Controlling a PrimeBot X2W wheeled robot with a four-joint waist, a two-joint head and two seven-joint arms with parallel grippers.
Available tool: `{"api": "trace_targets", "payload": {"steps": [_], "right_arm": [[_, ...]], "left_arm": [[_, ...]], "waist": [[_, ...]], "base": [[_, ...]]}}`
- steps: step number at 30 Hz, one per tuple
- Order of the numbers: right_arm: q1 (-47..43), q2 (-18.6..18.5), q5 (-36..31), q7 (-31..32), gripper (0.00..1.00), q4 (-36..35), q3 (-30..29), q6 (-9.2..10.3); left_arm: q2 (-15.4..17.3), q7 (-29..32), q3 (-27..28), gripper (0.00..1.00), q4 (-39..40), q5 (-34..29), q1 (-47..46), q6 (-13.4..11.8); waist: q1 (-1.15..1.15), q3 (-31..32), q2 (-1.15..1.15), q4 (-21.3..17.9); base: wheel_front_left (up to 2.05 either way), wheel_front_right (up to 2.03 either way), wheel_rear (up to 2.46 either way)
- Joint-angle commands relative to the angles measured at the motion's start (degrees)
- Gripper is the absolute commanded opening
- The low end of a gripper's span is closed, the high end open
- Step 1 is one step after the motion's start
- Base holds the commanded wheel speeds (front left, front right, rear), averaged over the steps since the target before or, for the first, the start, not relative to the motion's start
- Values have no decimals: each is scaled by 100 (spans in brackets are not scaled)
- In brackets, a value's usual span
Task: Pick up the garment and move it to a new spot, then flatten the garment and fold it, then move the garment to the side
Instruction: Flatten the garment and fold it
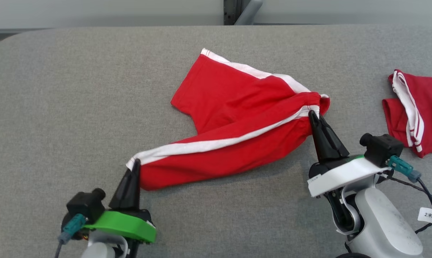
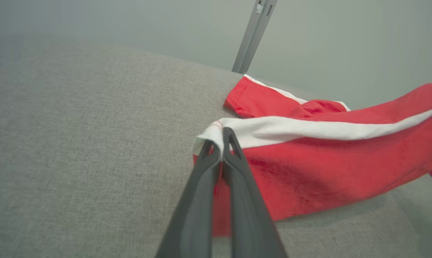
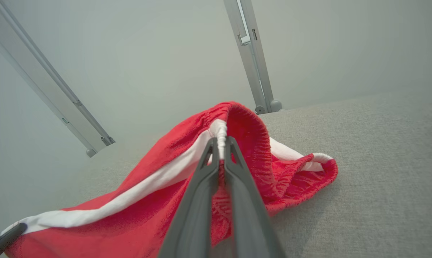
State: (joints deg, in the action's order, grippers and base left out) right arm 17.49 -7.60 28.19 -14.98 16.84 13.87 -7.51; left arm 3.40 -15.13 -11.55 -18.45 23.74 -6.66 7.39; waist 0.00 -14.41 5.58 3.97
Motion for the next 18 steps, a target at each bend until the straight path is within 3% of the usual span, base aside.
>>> {"api": "trace_targets", "payload": {"steps": [1,5,10,18], "right_arm": [[-65,6,110,-12,0,-167,-19,6],[132,-49,280,-12,0,-533,35,6],[809,-243,694,-11,0,-1072,53,5],[1629,-518,1247,325,0,-987,89,6]], "left_arm": [[135,1,122,0,158,-95,-162,19],[464,1,165,0,515,-200,-439,19],[1498,2,-69,0,1118,-391,-1547,18],[2640,44,-694,0,963,-141,-3056,5]], "waist": [[0,403,0,-117],[0,692,0,-180],[0,1004,0,-237],[0,686,0,-215]], "base": [[0,0,0],[0,0,0],[0,0,0],[0,0,0]]}}
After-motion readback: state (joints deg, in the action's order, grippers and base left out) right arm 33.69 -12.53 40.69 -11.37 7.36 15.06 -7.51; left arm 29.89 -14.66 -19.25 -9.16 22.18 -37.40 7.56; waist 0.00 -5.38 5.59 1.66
